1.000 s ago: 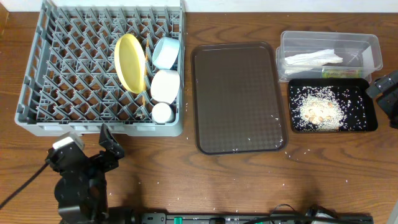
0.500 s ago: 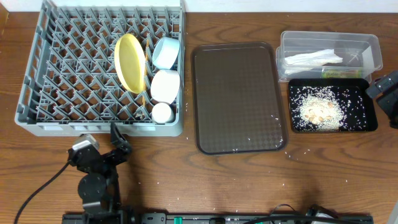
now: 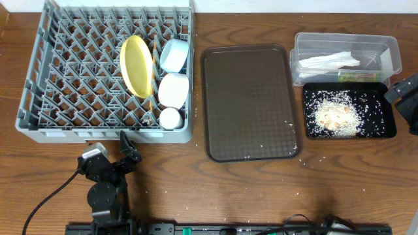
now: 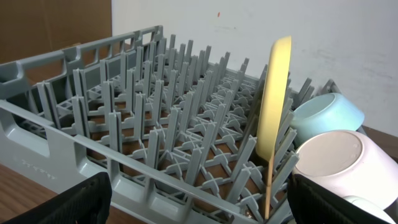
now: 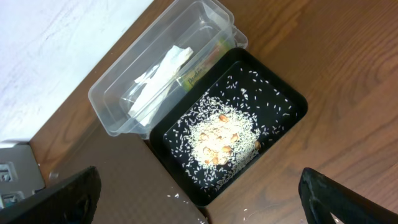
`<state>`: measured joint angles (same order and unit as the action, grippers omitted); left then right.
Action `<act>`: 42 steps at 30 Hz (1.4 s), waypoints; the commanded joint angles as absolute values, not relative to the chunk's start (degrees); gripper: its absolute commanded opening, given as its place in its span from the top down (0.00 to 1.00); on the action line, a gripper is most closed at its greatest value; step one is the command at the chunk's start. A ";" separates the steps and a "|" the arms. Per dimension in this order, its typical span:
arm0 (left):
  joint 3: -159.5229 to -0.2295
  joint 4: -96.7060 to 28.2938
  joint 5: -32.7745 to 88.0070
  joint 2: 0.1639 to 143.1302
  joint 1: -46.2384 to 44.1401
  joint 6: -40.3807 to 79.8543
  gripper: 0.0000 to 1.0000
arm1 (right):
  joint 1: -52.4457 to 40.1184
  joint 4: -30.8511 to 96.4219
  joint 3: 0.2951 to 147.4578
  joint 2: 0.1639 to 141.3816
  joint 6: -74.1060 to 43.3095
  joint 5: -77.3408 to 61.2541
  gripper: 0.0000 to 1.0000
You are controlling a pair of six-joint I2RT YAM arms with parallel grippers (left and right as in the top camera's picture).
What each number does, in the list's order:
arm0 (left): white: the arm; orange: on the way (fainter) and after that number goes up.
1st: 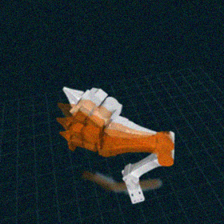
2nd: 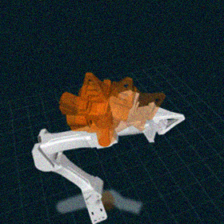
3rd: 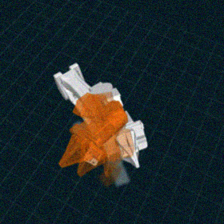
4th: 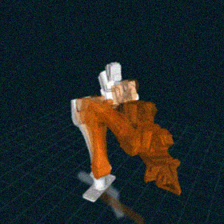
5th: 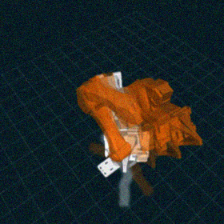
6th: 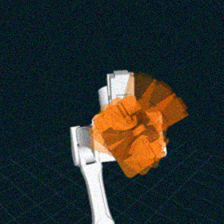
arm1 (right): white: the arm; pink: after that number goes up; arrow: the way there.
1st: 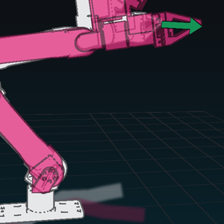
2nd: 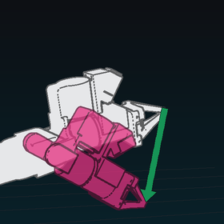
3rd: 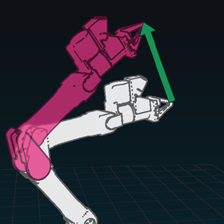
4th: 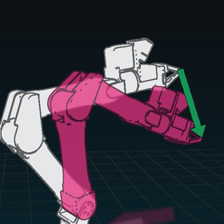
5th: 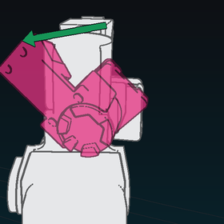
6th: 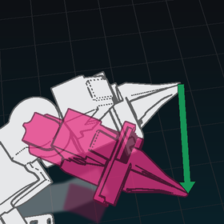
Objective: Sort waste into correct bins and load items into the dishwasher
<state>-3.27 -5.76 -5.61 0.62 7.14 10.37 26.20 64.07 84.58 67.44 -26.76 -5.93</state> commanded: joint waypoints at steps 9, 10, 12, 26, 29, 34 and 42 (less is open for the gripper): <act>-1.34 -6.07 -5.10 0.10 7.44 8.60 0.08 | 26.76 64.14 84.73 67.40 -27.40 -6.02 0.01; -1.34 -6.07 -5.10 0.08 7.44 8.60 0.08 | 26.76 64.14 84.73 67.40 -27.40 -6.02 0.01; -1.34 -6.00 -5.10 0.08 7.44 8.62 0.08 | 26.76 64.14 84.73 67.40 -27.40 -6.02 0.01; -0.21 -3.53 -5.13 0.05 7.16 8.62 0.08 | 26.76 64.14 84.73 67.40 -27.40 -6.02 0.01; -0.21 -3.55 -5.13 0.05 7.18 8.60 0.08 | 26.76 64.14 84.73 67.40 -27.40 -6.02 0.01; -0.23 -3.55 -5.13 0.23 7.20 8.60 0.08 | 26.76 64.14 84.73 67.40 -27.40 -6.02 0.01; -0.23 -3.55 -5.13 0.23 7.20 8.60 0.08 | 26.76 64.14 84.73 67.40 -27.40 -6.04 0.01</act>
<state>-2.17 -2.92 -5.04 0.58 7.11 9.98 26.20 64.07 84.58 67.44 -26.79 -5.96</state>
